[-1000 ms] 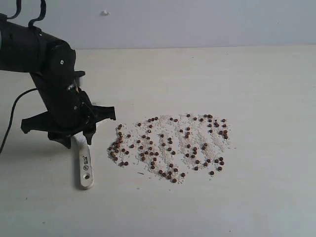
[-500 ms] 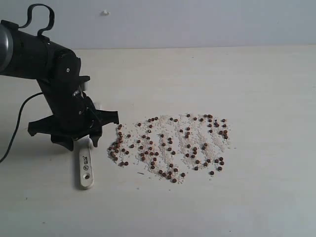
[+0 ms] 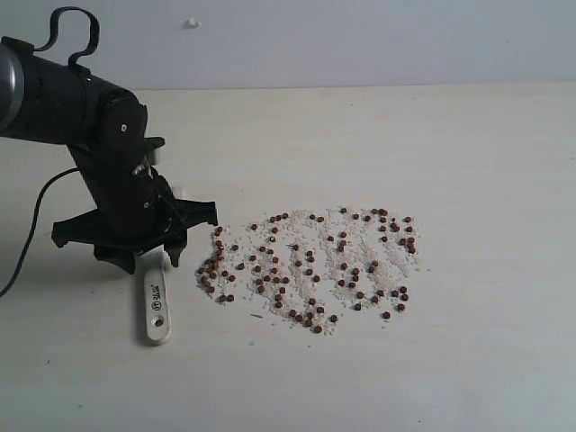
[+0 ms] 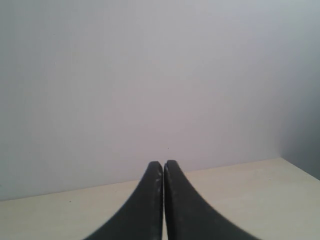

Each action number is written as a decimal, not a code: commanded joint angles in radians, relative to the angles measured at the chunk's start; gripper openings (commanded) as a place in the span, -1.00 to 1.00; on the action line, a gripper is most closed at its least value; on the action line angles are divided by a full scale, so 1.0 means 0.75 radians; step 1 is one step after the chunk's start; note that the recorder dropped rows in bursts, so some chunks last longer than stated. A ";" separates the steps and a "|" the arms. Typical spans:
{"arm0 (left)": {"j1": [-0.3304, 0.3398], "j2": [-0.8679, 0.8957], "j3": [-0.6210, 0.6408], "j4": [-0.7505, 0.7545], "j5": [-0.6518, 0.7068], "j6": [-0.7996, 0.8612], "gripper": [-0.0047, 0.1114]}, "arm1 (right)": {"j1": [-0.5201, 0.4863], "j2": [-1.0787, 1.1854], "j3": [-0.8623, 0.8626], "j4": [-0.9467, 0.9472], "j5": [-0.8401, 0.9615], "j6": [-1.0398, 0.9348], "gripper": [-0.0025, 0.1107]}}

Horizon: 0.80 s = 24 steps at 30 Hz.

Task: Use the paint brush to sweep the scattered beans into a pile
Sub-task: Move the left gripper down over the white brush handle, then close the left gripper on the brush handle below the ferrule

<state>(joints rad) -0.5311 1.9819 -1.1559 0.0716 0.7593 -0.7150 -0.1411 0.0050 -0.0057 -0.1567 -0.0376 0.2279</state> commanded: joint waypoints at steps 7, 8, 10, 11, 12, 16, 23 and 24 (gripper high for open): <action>0.002 0.000 -0.010 0.000 0.010 0.012 -0.04 | 0.003 -0.007 0.008 0.001 -0.013 -0.008 -0.96; 0.002 0.000 -0.010 0.000 0.019 0.012 -0.04 | 0.003 -0.007 0.008 0.001 -0.013 -0.008 -0.96; 0.002 0.000 -0.010 0.000 0.031 0.012 -0.04 | 0.003 -0.007 0.008 0.001 -0.013 -0.008 -0.96; 0.002 0.000 -0.010 0.000 0.037 0.012 -0.04 | 0.003 -0.007 0.008 0.001 -0.013 -0.008 -0.96; 0.002 0.000 -0.010 0.000 0.041 0.012 -0.04 | 0.003 -0.007 0.008 0.001 -0.013 -0.008 -0.96; 0.002 0.000 -0.010 0.000 0.043 0.012 -0.04 | 0.003 -0.007 0.008 0.001 -0.013 -0.008 -0.96; 0.002 0.000 -0.010 0.000 0.029 0.018 -0.04 | 0.003 -0.007 0.008 0.001 -0.013 -0.008 -0.96; 0.002 0.000 -0.010 0.000 0.026 0.026 -0.04 | 0.003 -0.007 0.008 0.001 -0.013 -0.008 -0.96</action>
<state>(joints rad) -0.5311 1.9819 -1.1559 0.0716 0.7833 -0.7072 -0.1411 0.0050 -0.0057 -0.1567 -0.0376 0.2279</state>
